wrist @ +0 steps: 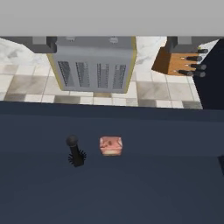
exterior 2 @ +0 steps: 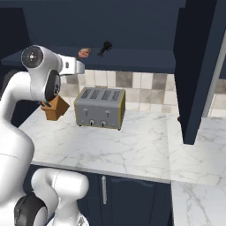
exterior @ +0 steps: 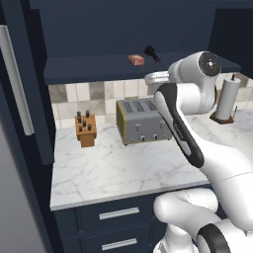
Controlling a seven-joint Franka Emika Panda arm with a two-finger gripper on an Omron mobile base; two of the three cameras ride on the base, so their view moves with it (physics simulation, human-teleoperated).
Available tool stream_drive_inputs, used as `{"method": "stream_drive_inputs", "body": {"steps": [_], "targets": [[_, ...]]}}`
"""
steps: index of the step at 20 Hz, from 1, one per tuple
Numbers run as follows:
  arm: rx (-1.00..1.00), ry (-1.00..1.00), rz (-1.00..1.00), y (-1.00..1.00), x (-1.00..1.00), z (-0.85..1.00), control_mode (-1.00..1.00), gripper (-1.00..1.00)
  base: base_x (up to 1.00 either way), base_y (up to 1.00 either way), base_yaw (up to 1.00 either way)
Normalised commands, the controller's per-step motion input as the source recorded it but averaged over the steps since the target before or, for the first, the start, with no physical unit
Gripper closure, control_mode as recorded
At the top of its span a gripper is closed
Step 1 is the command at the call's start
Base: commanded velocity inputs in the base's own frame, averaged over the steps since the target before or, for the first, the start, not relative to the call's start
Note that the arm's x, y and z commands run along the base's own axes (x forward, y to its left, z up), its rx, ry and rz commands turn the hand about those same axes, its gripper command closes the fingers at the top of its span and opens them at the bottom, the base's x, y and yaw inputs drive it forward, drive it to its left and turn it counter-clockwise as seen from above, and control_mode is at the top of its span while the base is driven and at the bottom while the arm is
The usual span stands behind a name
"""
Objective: Pick up the bar soap and dish brush from the sink, and place them back in the cabinet, and close the cabinet doors.
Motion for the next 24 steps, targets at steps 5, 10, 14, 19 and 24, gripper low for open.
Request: {"method": "stream_drive_inputs", "body": {"steps": [5, 10, 14, 19, 24], "targets": [[0.00, -0.04, 0.00, 0.13, -0.50, 0.00, -1.00, -1.00, 0.00, 0.00, 0.00], [0.00, -0.03, 0.00, 0.19, -0.46, 0.00, -1.00, -1.00, 0.00, 0.00, 0.00], [-0.01, -0.01, 0.00, 0.22, -0.36, 0.00, -1.00, -1.00, 0.00, 0.00, 0.00], [-0.03, -0.06, 0.00, 0.23, -0.35, 0.00, -1.00, -1.00, 0.00, 0.00, 0.00], [-0.02, -0.03, 0.00, 0.22, -0.44, 0.00, -1.00, -1.00, 0.00, 0.00, 0.00]]}}
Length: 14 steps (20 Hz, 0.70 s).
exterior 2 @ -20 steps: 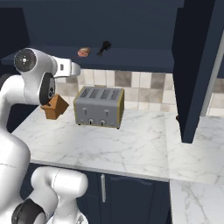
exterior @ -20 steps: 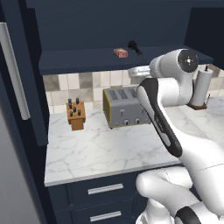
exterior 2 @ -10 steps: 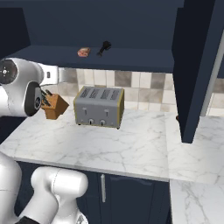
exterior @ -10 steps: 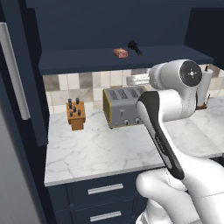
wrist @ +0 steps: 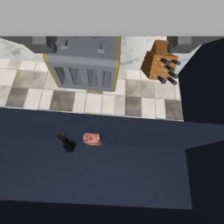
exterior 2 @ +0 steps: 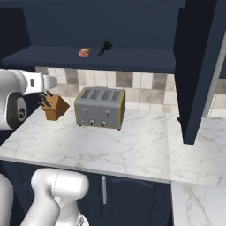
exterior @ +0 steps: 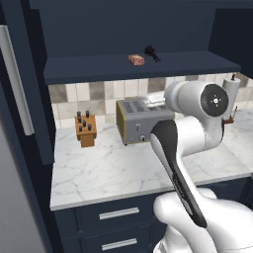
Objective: Pick up the bar soap and dish brush from the sink, and place them back in the cabinet, and close the cabinet doors.
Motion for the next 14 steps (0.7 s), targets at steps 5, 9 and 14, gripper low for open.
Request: {"method": "stream_drive_inputs", "body": {"steps": [5, 9, 14], "targets": [[-0.01, -0.01, 0.00, 0.26, -0.56, 0.00, -1.00, -1.00, 0.00, 0.00, 0.00], [-0.02, -0.06, 0.00, 0.32, -0.66, 0.00, -1.00, -1.00, 0.00, 0.00, 0.00], [-0.01, -0.12, 0.00, 0.24, -0.64, 0.00, -1.00, -1.00, 0.00, 0.00, 0.00]]}}
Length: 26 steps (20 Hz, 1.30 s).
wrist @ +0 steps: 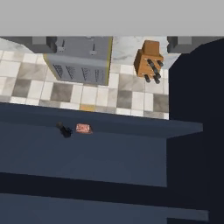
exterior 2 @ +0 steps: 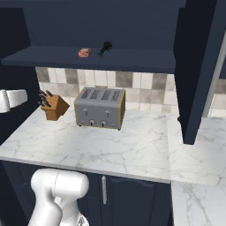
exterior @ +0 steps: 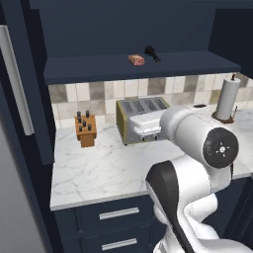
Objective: Pick up the bar soap and dish brush from the sink, and place them back in the cabinet, and close the cabinet doors.
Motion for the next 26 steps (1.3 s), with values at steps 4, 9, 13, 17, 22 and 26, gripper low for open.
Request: {"method": "stream_drive_inputs", "body": {"steps": [4, 9, 13, 17, 22, 26], "targets": [[0.00, -0.12, 0.00, 0.16, -0.69, 0.01, -1.00, -1.00, 0.00, 0.00, 0.00], [0.00, -0.11, 0.00, 0.14, -0.67, 0.01, -1.00, -1.00, 0.00, 0.00, 0.00], [0.00, -0.07, 0.00, 0.13, -0.62, 0.03, -1.00, -1.00, 0.00, 0.00, 0.00], [0.00, -0.09, 0.01, 0.16, -0.40, 0.00, -1.00, -1.00, 0.00, 0.00, 0.00], [0.00, -0.08, 0.04, 0.30, -0.18, 0.00, -1.00, -1.00, 0.00, 0.00, 0.00], [0.00, -0.09, 0.04, 0.40, -0.16, 0.00, -1.00, -1.00, 0.00, 0.00, 0.00]]}}
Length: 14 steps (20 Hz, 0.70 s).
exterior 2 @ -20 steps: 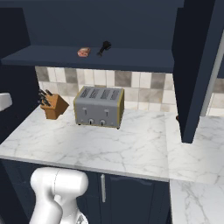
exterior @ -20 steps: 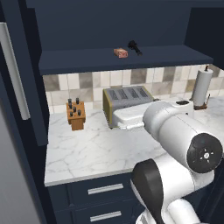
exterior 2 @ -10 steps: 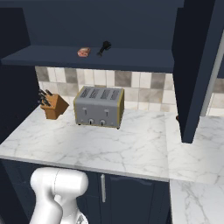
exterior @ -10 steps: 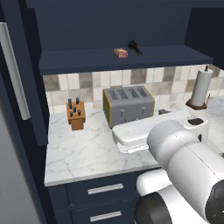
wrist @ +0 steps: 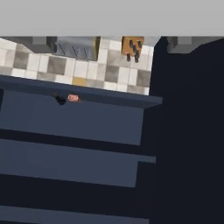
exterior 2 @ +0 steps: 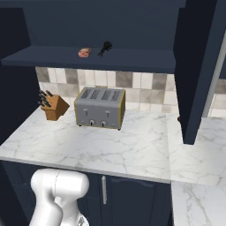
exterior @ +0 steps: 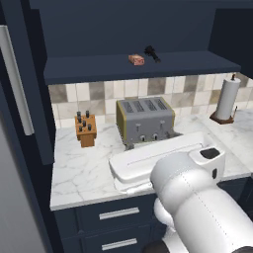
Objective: Pick up the bar soap and dish brush from the sink, and place them back in the cabinet, and close the cabinet doors.
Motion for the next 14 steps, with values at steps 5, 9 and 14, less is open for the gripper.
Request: {"method": "stream_drive_inputs", "body": {"steps": [5, 9, 14], "targets": [[0.00, -0.10, 0.04, 0.48, -0.07, -0.04, -1.00, -1.00, 0.00, 0.00, 0.00], [0.00, -0.10, 0.05, 0.46, -0.04, -0.08, -1.00, -1.00, 0.00, 0.00, 0.00], [0.00, -0.07, 0.07, 0.42, -0.01, -0.08, -1.00, -1.00, 0.00, 0.00, 0.00]]}}
